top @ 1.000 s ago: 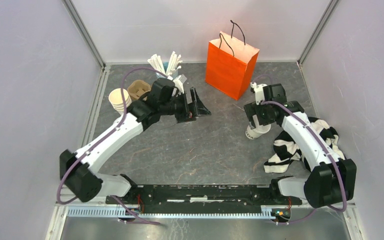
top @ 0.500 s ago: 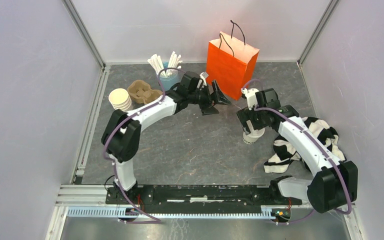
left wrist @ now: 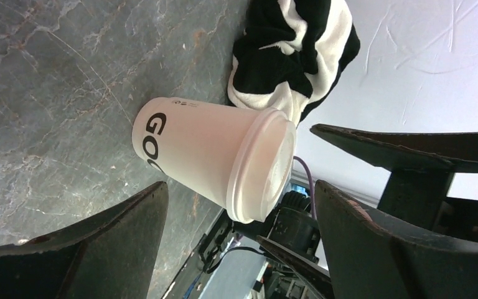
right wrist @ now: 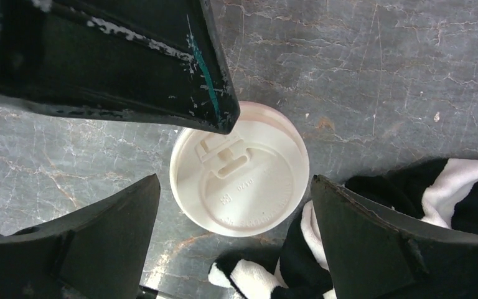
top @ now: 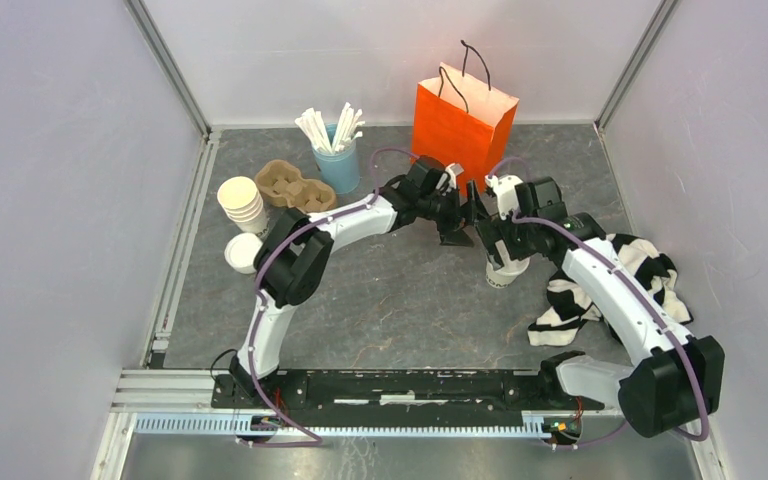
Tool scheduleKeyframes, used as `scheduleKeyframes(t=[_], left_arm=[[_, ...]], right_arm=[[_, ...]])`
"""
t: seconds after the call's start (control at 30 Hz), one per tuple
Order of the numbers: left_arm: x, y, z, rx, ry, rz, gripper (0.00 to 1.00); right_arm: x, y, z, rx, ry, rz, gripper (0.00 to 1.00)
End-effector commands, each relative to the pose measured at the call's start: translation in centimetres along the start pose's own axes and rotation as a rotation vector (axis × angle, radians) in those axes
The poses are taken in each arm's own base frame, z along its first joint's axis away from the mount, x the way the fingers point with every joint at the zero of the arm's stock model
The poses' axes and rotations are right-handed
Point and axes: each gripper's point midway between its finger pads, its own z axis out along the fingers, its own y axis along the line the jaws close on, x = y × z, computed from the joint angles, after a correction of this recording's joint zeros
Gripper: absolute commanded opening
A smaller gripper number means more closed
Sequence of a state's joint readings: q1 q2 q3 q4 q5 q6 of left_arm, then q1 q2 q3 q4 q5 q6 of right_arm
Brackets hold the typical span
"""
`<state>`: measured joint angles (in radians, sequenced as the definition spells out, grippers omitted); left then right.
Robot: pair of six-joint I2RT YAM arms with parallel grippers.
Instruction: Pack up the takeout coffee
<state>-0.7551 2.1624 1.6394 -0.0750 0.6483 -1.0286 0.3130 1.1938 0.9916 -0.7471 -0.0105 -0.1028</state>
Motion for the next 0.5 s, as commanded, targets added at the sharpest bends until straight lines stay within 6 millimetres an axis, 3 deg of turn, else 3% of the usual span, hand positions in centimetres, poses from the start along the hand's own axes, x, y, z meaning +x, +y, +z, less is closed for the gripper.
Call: scheduleKeyframes(t=[0.0,0.07,0.2,0.47], left_arm=[[-1.7,-2.5,-2.2,0.013,-0.059,0.076,0.93],[-2.3,-2.7,-4.0,-0.020,-0.096,0.110,0.93],[-3.4,-3.8,-9.9,-0.086,-0.211,0.188,0.94],[0.7,-3.2,-21.4,-0.360,-0.331,0.288,0.95]], right_arm=[[-2.5,-0.1,-3.2,0.004,-0.079,-0.002,0.98],[-3.3,0.4,-4.4,-0.021,-0.111,0.015,0.98],[-5.1,1.4,-6.6,-0.076,-0.179,0.049,0.98],[-8.0,2.9,-7.4,-0.171,-0.270,0.088,0.98]])
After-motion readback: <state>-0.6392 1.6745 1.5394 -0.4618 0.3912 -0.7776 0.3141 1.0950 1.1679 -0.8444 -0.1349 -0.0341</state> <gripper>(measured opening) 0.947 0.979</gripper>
